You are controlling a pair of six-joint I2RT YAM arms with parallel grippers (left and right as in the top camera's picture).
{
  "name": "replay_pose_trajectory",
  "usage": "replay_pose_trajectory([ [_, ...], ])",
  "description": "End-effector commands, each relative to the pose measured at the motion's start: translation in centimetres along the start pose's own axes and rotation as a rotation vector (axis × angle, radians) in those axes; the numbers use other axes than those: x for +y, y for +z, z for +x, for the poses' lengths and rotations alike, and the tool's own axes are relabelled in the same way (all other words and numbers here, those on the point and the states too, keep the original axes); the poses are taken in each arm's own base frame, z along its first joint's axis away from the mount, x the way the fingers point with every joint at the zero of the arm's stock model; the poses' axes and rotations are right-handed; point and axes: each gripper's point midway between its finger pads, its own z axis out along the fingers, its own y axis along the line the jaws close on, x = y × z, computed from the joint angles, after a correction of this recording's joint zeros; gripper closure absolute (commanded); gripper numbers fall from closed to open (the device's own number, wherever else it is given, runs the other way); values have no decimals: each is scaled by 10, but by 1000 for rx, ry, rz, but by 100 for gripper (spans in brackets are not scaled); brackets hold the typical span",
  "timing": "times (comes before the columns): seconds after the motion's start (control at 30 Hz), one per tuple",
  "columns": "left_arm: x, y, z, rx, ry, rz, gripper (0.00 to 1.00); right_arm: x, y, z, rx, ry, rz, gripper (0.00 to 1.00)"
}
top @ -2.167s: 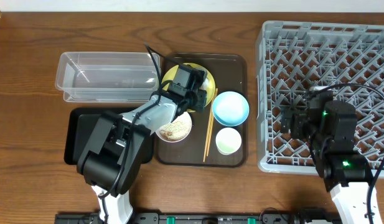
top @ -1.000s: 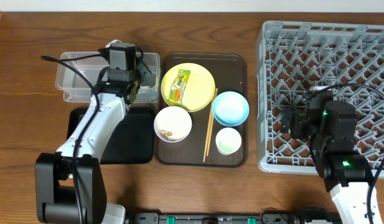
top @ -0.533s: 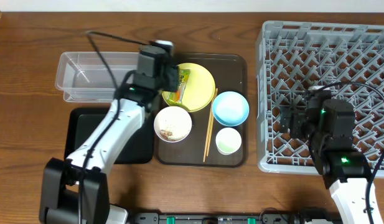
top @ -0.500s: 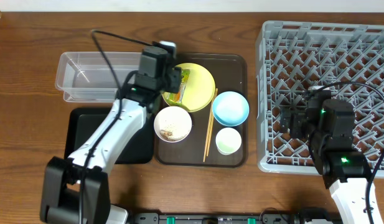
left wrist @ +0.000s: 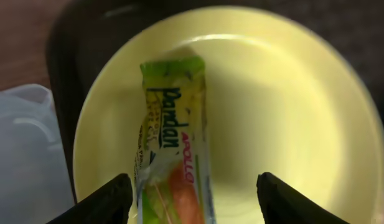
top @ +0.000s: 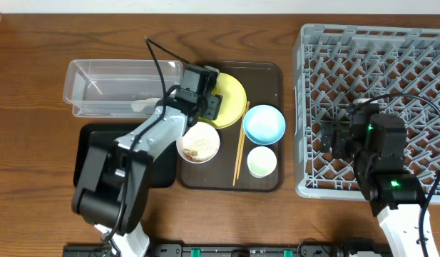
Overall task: Sort waste into correct bins and load items into the dishwasher rack
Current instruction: 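Grasp the green snack wrapper on the yellow plate with the left gripper, then carry the wrapper with the left gripper and drop it into the clear bin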
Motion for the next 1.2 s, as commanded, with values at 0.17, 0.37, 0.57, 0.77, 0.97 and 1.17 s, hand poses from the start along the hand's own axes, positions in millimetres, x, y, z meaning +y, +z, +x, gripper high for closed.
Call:
replay_pose_trajectory([
  [0.17,11,25,22,71,19,-64,31,4,-3,-9,-20,6,-9,1],
  [0.37,7,27,24,78,15,-51,53,4,-3,-9,-20,6,-9,1],
  [0.57,3,23,20,66,21,-46,94,4,-3,-9,-19,6,-9,1],
  [0.77,2,-8,-11,-33,-36,-43,94,4,-3,-9,-20,6,-9,1],
  [0.97,4,-61,-53,-186,-80,-38,94,4,-3,-9,-19,6,-9,1],
  [1.17,60,-94,-70,-304,-470,-174,94,4,-3,-9,-20,6,-9,1],
])
